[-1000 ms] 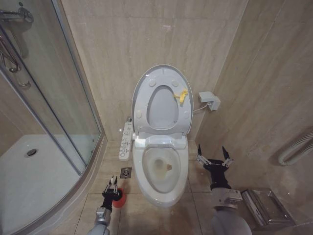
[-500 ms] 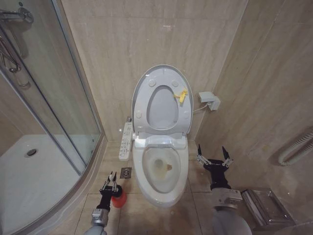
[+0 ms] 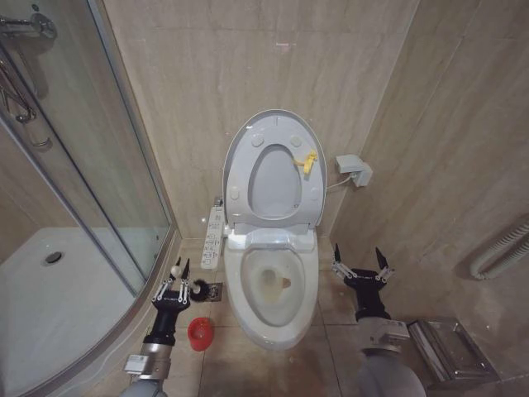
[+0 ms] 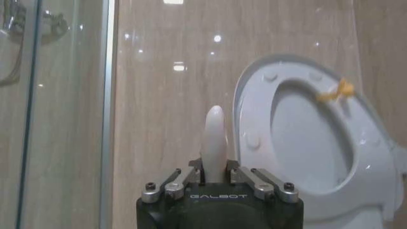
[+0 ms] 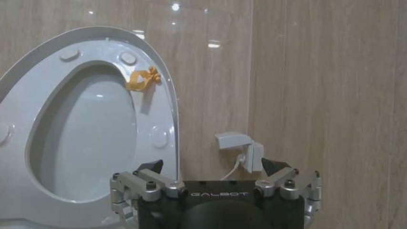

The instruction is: Open the toilet lid, clean the toilet bowl with a toilet brush, close the toilet lid, and flush.

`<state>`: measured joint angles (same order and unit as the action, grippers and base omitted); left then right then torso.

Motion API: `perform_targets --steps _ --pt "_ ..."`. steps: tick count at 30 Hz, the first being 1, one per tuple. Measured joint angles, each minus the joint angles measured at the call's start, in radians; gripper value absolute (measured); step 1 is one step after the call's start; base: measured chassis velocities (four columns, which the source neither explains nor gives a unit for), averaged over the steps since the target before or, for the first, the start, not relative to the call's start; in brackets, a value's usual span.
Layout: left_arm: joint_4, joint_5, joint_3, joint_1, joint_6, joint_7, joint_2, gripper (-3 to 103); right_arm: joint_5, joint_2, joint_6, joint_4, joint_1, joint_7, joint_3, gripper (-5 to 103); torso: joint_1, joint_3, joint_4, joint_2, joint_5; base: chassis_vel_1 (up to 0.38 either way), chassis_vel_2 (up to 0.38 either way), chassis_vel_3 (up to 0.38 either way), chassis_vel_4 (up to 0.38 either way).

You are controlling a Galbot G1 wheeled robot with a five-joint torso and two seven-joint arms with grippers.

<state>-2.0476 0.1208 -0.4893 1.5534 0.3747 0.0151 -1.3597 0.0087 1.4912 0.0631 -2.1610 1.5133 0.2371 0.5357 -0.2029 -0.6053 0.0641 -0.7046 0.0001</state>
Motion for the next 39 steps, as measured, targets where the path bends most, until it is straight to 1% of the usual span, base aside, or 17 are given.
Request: perform_targets --steps 2,4,5,7,11,15,18,22,23,27,28,30,31,34,35,36,39 --pt "-0.07 0.001 0.007 0.033 -0.023 0.002 -0.003 20 0.0 0.0 0.0 0.0 0.0 0.0 0.0 100 0.0 0.0 -0.0002 0.0 0.0001 0.0 0.0 0.0 0.0" --pt "-0.087 0.001 0.009 0.04 -0.027 0.002 -0.004 20 0.0 0.0 0.0 0.0 0.0 0.0 0.0 100 0.0 0.0 -0.0002 0.0 0.0001 0.0 0.0 0.0 0.0" --pt "-0.13 0.0 0.017 0.056 -0.036 0.002 -0.007 20 0.0 0.0 0.0 0.0 0.0 0.0 0.0 100 0.0 0.0 -0.0002 0.0 0.0 -0.02 0.055 0.017 -0.031" --pt "-0.163 -0.004 0.024 0.062 -0.039 0.002 -0.01 20 0.0 0.0 0.0 0.0 0.0 0.0 0.0 100 0.0 0.0 -0.0002 0.0 0.0 -0.084 0.067 0.063 -0.07" --pt "-0.179 -0.006 0.038 0.055 -0.035 0.003 -0.006 20 0.0 0.0 0.0 0.0 0.0 0.0 0.0 100 0.0 0.0 -0.0002 0.0 0.0001 -0.108 0.139 0.12 -0.103" --pt "-0.176 -0.005 0.059 0.012 -0.032 0.008 -0.001 20 0.0 0.0 0.0 0.0 -0.001 0.0 0.0 100 -0.001 0.0 -0.0003 0.0 0.0 -0.131 0.141 0.141 -0.116" --pt "-0.153 -0.005 0.076 -0.042 -0.034 0.004 0.005 20 0.0 0.0 0.0 0.0 -0.001 0.0 0.0 100 -0.001 0.0 -0.0003 0.0 -0.0001 -0.06 0.11 0.049 -0.057" --pt "-0.122 0.015 0.127 -0.126 -0.068 -0.009 0.025 20 0.0 0.0 0.0 0.0 0.0 0.0 0.0 100 0.0 0.0 -0.0001 0.0 0.0001 0.0 0.0 0.0 0.0" --pt "-0.122 0.015 0.127 -0.126 -0.068 -0.009 0.025 20 0.0 0.0 0.0 0.0 0.0 0.0 0.0 100 0.0 0.0 -0.0001 0.0 0.0001 0.0 0.0 0.0 0.0" --pt "-0.08 0.06 0.218 -0.184 -0.102 -0.01 0.042 20 0.0 0.0 0.0 0.0 0.0 0.0 0.0 100 0.0 0.0 0.0001 0.0 0.0002 0.0 0.0 0.0 0.0" --pt "-0.08 0.06 0.218 -0.184 -0.102 -0.01 0.042 20 0.0 0.0 0.0 0.0 0.0 0.0 0.0 100 0.0 0.0 0.0001 0.0 0.0002 0.0 0.0 0.0 0.0" --pt "-0.045 0.07 0.265 -0.217 -0.107 -0.013 0.047 20 0.0 0.0 0.0 0.0 0.0 0.0 0.0 100 0.0 0.0 -0.0003 0.0 0.0 -0.037 0.029 0.082 -0.035" --pt "-0.045 0.07 0.265 -0.217 -0.107 -0.013 0.047 20 0.0 0.0 0.0 0.0 0.0 0.0 0.0 100 0.0 0.0 -0.0003 0.0 0.0 -0.035 0.037 0.082 -0.028" --pt "0.043 0.084 0.347 -0.308 -0.106 -0.014 0.055 20 0.0 0.0 0.0 0.0 0.0 0.0 0.0 100 0.0 0.0 -0.0005 0.0 0.0001 -0.026 0.04 0.041 -0.013" --pt "0.066 0.089 0.368 -0.334 -0.104 -0.014 0.055 20 0.0 0.0 0.0 0.0 0.0 0.0 0.0 100 0.0 0.0 -0.0001 0.0 0.0001 0.0 0.0 0.0 0.0" --pt "0.066 0.089 0.368 -0.334 -0.104 -0.014 0.055 20 0.0 0.0 0.0 0.0 0.0 0.0 0.0 100 0.0 0.0 -0.0001 0.0 0.0001 0.0 0.0 0.0 0.0" --pt "0.2 0.101 0.452 -0.456 -0.077 -0.014 0.044 20 0.0 0.0 0.0 0.0 0.0 0.0 0.0 100 0.0 0.0 0.0 0.0 0.0001 0.0 0.0 0.0 0.0"
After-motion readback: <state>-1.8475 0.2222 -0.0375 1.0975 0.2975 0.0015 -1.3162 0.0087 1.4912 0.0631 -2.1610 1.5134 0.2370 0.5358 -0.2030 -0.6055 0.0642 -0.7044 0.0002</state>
